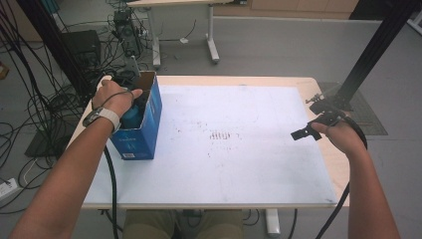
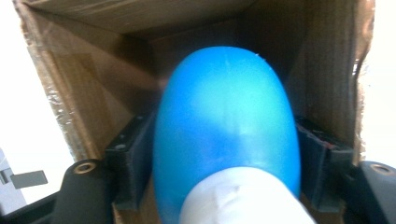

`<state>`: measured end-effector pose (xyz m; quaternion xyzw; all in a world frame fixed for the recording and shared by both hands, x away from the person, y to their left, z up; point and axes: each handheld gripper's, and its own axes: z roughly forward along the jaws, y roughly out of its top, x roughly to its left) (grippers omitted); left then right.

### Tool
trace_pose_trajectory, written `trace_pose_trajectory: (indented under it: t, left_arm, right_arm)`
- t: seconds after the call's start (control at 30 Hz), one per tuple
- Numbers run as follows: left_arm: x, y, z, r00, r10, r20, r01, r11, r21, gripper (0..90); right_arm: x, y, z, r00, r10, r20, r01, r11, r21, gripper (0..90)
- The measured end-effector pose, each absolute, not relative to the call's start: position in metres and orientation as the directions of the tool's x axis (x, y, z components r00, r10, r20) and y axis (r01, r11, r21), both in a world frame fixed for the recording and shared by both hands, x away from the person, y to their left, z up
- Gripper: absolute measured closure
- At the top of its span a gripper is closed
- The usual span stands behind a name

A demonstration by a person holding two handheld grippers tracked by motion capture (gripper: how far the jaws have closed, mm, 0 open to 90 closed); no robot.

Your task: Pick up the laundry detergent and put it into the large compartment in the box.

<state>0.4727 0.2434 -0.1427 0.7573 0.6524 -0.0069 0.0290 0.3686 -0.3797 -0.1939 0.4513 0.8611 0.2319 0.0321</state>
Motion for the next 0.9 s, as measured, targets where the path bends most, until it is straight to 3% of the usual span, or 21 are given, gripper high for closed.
trace_pose_trajectory:
  t: [0.33, 0.43, 0.9]
  left_arm:
    - [0.469, 0.249, -0.134, 0.158, 0.985, -0.063, 0.986, -0.154, 0.061, 27.6]
    - [0.467, 0.249, -0.127, 0.176, 0.982, -0.064, 0.983, -0.171, 0.074, 20.0]
    - [0.461, 0.258, -0.110, 0.201, 0.974, -0.105, 0.975, -0.189, 0.115, 14.1]
  right_arm:
    - [0.366, -0.380, -0.192, -0.586, 0.796, 0.152, 0.765, 0.483, 0.426, 6.5]
    - [0.365, -0.380, -0.191, -0.586, 0.796, 0.151, 0.766, 0.482, 0.426, 6.5]
    - [0.360, -0.379, -0.186, -0.583, 0.800, 0.142, 0.766, 0.482, 0.426, 6.5]
